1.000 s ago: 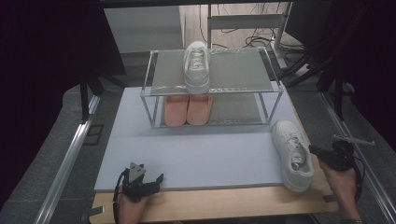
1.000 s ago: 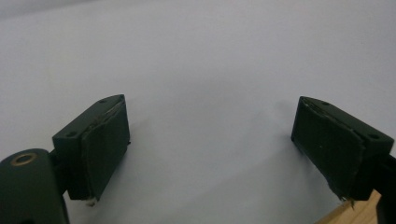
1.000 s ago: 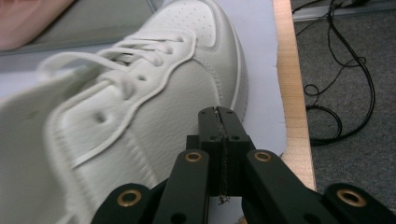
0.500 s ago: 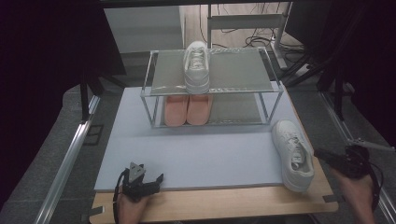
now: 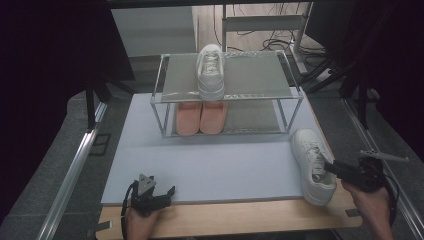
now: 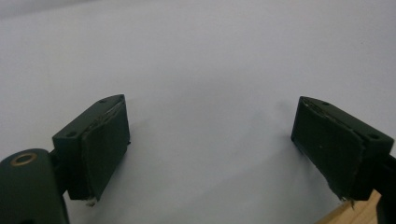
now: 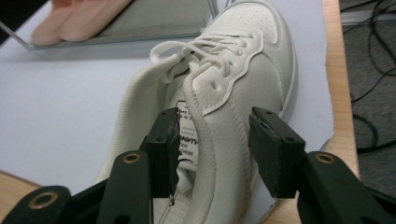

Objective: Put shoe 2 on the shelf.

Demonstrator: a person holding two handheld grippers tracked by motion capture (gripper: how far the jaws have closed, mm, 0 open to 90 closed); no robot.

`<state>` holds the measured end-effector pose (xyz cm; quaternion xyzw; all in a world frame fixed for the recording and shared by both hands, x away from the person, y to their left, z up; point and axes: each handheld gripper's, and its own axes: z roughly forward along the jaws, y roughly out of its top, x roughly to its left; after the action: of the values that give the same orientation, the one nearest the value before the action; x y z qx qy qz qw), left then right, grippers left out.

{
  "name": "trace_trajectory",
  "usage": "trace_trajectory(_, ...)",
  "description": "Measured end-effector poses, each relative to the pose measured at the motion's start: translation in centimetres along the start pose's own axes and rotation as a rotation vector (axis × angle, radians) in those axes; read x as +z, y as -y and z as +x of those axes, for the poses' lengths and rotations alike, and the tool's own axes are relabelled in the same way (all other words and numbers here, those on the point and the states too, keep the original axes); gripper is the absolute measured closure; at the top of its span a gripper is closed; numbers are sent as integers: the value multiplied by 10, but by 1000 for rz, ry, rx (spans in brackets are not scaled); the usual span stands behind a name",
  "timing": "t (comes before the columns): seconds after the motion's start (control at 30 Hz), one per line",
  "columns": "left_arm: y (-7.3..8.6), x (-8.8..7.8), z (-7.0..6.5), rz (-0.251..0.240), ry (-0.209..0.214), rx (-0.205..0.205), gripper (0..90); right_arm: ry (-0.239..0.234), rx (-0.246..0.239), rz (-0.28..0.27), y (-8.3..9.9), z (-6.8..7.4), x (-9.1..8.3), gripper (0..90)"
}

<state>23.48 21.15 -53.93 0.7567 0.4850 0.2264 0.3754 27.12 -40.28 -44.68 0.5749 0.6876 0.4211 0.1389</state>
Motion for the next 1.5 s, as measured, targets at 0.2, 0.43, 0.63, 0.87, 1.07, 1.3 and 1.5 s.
trace_trajectory(0.2, 0, 0, 0, 0, 0, 0, 111, 43, -15, 2, 1, 1, 1, 707)
trace_trajectory(0.43, 0, 0, 0, 0, 0, 0, 112, 18, -31, 4, 2, 3, -1, 821)
trace_trajectory(0.63, 0, 0, 0, -1, 0, -1, 111, -38, -30, 9, 5, 5, -2, 827)
trace_trajectory(0.87, 0, 0, 0, -3, 1, -2, 112, -91, -38, 27, 6, 12, 2, 827)
trace_trajectory(1.07, 0, 0, 0, -1, 0, -2, 112, -135, -54, 38, 6, 18, 6, 828)
trace_trajectory(1.3, 0, 0, 0, -1, 0, -1, 112, -197, -70, 53, 3, 30, 17, 828)
trace_trajectory(1.5, 0, 0, 0, -1, 0, -1, 111, -251, -96, 70, -1, 45, 32, 828)
